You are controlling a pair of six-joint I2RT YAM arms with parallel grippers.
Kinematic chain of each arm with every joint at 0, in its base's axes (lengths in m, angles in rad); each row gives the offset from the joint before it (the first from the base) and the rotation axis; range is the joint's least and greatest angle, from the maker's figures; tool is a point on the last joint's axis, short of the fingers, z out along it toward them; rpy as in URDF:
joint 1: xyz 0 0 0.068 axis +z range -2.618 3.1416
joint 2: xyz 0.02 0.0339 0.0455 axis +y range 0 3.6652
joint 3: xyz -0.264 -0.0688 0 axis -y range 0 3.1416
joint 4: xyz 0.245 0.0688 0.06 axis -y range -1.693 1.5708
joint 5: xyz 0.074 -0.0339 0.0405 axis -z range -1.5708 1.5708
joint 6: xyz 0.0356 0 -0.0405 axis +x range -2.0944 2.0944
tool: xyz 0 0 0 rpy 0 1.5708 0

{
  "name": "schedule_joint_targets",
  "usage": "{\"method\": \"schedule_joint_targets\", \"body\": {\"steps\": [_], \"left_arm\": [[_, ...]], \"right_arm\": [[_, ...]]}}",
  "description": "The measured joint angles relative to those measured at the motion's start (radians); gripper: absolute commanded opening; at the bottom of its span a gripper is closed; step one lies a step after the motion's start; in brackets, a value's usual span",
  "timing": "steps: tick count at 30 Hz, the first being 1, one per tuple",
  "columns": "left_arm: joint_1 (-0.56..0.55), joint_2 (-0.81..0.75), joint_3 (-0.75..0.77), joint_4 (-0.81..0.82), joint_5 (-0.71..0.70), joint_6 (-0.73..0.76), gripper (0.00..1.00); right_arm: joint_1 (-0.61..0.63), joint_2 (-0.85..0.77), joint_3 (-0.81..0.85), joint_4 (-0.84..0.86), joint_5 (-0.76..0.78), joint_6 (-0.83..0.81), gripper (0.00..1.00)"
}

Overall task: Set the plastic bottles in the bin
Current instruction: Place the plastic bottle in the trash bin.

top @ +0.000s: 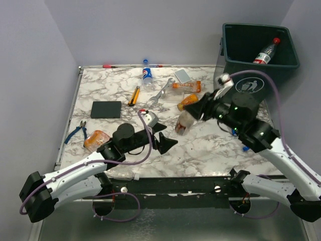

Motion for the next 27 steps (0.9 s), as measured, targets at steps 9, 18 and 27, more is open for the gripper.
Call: {"method": "schedule_joint_targets", "body": {"steps": [9,18,27], "left_arm": [[0.000,-0.162,-0.079,0.062,-0.270,0.020,0.99],[-0.024,-0.177,-0.102,0.068,-0.387,0.029,0.99],[-0.083,-0.218,-0.111,0.066,-0.482,0.067,0.99]], "right_arm": [[0.001,0.097,0.573,0.076,0.530,-0.329,0.00],[-0.257,0.339,0.610,0.580,0.792,-0.606,0.00],[-0.714,0.603,0.752,0.442,0.681,-0.112,0.00]]}}
